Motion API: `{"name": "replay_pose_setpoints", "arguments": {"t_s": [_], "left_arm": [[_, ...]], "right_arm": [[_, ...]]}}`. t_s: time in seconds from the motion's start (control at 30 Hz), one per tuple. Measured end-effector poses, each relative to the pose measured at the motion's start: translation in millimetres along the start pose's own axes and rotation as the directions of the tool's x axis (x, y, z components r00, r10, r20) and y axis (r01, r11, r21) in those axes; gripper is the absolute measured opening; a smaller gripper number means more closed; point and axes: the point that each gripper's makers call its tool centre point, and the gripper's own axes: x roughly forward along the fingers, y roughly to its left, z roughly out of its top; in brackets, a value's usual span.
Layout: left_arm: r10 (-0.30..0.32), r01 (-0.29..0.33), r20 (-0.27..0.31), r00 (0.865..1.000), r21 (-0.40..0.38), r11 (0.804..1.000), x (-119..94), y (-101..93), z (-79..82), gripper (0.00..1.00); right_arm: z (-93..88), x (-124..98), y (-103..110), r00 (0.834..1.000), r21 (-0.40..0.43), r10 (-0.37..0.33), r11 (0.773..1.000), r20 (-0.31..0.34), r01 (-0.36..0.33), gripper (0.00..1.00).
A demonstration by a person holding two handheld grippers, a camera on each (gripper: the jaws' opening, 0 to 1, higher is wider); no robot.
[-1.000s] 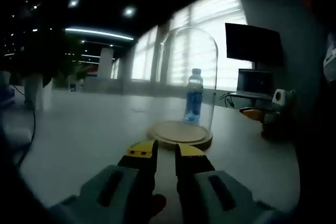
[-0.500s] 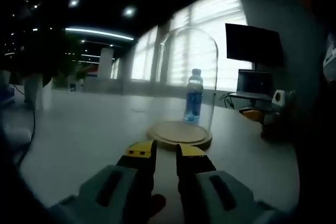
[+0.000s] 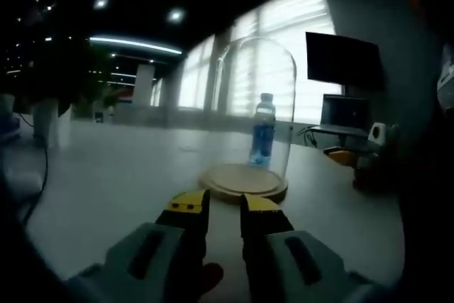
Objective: Open the cover put in the Mizone put the cover back on
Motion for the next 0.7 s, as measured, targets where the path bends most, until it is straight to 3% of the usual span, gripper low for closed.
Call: {"name": "replay_pose_setpoints", "arguments": {"t_s": [0.37,0.57,0.7], "left_arm": [[0.009,-0.009,-0.001,1.000,-0.012,1.000,-0.1,1.8,0.6,0.19],[0.006,-0.006,-0.024,1.000,0.005,1.000,2.2,1.0,-1.7,0.22],[0.016,-0.016,-0.008,1.000,-0.008,1.000,1.7,5.0,3.0,0.24]], "right_arm": [[1.2,-0.1,-0.7,1.000,0.003,0.000,1.000,0.005,0.000,0.16],[4.6,0.3,-7.9,1.000,0.043,-0.019,0.999,0.019,0.018,0.18],[6.4,3.1,-7.3,0.999,0.042,-0.034,0.999,0.014,0.033,0.18]]}}
